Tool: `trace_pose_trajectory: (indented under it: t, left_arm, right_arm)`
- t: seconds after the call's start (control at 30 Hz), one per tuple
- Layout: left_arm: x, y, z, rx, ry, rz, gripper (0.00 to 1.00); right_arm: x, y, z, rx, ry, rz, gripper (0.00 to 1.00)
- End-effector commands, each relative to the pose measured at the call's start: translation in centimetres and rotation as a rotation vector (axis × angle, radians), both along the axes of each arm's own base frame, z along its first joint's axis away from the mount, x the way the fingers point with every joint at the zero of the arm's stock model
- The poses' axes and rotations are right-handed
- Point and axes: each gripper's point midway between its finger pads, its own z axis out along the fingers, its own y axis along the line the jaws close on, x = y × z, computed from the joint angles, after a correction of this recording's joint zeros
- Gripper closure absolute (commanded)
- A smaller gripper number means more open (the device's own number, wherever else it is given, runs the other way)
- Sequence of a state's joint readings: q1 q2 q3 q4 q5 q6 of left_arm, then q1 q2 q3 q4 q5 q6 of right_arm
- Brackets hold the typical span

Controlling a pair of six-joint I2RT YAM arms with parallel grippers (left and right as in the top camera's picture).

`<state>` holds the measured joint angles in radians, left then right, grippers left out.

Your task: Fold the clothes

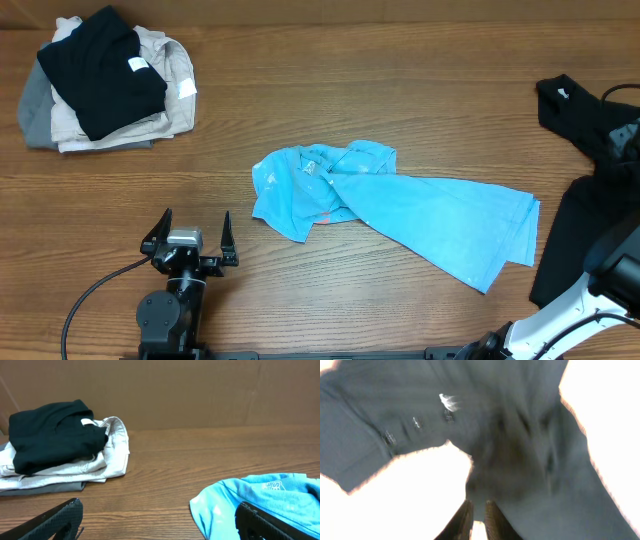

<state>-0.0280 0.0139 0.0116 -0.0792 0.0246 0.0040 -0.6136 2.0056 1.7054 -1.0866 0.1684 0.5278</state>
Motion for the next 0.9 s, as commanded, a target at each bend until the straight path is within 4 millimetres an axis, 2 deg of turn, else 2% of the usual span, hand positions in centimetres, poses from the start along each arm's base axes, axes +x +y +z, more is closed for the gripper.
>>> trace_pose_trajectory:
  t: [0.0,0.27,0.4,0.47,0.73,0.87]
  left_arm:
    - [0.0,0.3,-0.1,0.02,-0.005,0.014,0.0]
    - [0.0,0.3,-0.1,0.02,-0.005,0.014,0.0]
    - [0.0,0.3,-0.1,0.02,-0.005,0.014,0.0]
    - [0.0,0.3,-0.1,0.02,-0.005,0.014,0.0]
    - [0.0,0.3,-0.1,0.02,-0.005,0.014,0.0]
    - [0.0,0.3,-0.1,0.02,-0.005,0.014,0.0]
  right_arm:
    - [-0.9,2.0,0.1,0.113,-0.025,-0.172,0.94]
    - [-4.0,6.9,-0.7,0.317,0.104,-0.213,0.93]
    - [-6.7,8.1,-1.5,0.332,0.199,-0.303,0.92]
    - [-7.7,8.7,-2.2,0.34,0.216,-0.328,0.96]
    - [-10.4,10.8,-3.2,0.295,0.112,-0.333,0.95]
    - [-10.9,11.1,-4.0,0.258,0.042,-0.28,0.93]
